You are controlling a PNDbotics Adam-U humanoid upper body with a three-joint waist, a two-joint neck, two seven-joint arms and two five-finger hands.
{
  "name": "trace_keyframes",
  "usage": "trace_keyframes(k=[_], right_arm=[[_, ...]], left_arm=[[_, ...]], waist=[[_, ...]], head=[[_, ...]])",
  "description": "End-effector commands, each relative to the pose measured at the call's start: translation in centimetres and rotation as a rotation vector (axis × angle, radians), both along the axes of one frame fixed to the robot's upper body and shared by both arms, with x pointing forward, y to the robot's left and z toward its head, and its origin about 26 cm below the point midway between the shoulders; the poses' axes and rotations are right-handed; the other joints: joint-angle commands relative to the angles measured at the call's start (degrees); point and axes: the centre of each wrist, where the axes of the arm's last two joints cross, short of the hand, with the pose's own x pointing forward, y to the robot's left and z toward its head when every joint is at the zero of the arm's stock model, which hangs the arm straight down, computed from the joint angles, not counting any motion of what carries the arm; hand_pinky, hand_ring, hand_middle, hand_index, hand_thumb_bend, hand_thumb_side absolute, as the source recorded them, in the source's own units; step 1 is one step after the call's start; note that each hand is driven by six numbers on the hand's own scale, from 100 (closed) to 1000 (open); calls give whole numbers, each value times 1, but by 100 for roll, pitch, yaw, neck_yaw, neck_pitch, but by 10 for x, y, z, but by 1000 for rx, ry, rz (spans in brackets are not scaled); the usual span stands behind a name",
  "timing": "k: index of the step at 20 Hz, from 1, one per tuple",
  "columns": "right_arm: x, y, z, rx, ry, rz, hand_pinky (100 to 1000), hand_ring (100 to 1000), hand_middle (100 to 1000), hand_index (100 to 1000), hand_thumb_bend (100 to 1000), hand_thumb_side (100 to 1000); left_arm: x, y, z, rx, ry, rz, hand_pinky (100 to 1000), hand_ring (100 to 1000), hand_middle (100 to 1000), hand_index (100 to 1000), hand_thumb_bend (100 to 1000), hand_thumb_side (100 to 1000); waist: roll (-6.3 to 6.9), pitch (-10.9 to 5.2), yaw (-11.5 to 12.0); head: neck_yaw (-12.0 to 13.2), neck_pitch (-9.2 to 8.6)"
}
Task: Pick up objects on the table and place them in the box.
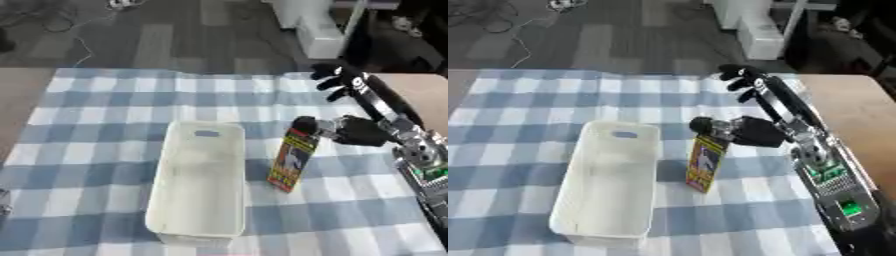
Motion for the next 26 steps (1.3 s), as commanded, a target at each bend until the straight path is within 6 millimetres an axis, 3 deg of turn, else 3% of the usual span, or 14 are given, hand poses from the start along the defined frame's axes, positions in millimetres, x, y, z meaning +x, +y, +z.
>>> trace_keyframes(k=[1, 26], right_arm=[[-4, -4, 8, -31, -16, 7, 714, 791, 812, 928, 935, 694], [-9, 4, -10, -25, 68, 80, 710, 793, 813, 929, 929, 696]], left_arm=[[-3, 3, 7, 22, -25, 2, 622, 672, 748, 795, 589, 858], [-3, 3, 8, 25, -27, 2, 624, 673, 748, 795, 591, 857]], waist=[[3, -117, -5], [-36, -151, -10]], head=[[25, -40], [85, 1]])
